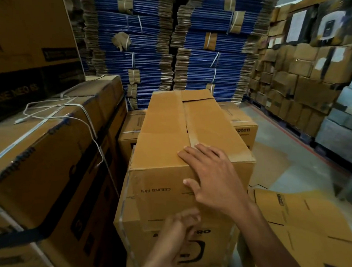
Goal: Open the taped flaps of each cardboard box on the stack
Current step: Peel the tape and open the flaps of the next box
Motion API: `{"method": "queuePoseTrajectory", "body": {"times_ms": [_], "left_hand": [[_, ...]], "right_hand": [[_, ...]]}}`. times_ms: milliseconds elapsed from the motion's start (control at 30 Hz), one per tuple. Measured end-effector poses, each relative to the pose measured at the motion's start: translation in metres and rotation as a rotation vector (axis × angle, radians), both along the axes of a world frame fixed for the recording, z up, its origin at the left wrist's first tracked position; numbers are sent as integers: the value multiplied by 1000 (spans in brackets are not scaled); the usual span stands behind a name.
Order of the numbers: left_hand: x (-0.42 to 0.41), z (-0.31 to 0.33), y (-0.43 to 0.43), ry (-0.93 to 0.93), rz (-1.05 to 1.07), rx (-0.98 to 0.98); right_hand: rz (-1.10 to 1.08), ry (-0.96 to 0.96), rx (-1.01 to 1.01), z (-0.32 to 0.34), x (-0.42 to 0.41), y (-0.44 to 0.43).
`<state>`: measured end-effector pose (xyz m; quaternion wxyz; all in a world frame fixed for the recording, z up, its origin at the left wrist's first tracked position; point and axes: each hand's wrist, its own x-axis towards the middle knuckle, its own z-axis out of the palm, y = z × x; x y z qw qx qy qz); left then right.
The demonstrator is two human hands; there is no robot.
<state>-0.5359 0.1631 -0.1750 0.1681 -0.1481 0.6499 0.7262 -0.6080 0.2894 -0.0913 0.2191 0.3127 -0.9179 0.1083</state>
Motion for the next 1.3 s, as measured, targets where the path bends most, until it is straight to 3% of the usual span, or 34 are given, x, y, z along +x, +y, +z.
{"method": "queuePoseTrajectory", "body": {"times_ms": [33,100,133,200,300,367,500,633,867,1000,1167,1300], "left_hand": [[5,26,-6,168,6,-28],[5,83,-15,556,21,-295],[6,102,-19,666,9,-409],[-14,127,-26,810,48,-585],[-57,148,-32,941,62,-928],[-90,155,-36,935,37,-1104],[-140,143,-46,771,-107,-1237],[-151,127,-47,775,-134,-1281],[-149,124,-53,771,-189,-1288],[-145,125,-55,757,-208,-1296],[-145,125,-56,746,-291,-1368],[-147,125,-55,740,-351,-1411]], "right_hand": [[13,-20,-44,4,0,1],[37,-44,-161,11,0,1],[44,-50,-220,12,-1,1],[35,-52,-310,18,-3,1],[-57,-58,-274,32,-11,2],[-122,-65,-220,40,-19,1],[-202,-187,-135,48,-37,-10],[-279,-383,-26,51,-54,-16],[-289,-538,111,74,-68,-30],[-301,-442,190,85,-60,-38],[-305,-233,115,113,-54,-32],[-358,-232,73,140,-60,-16]]}}
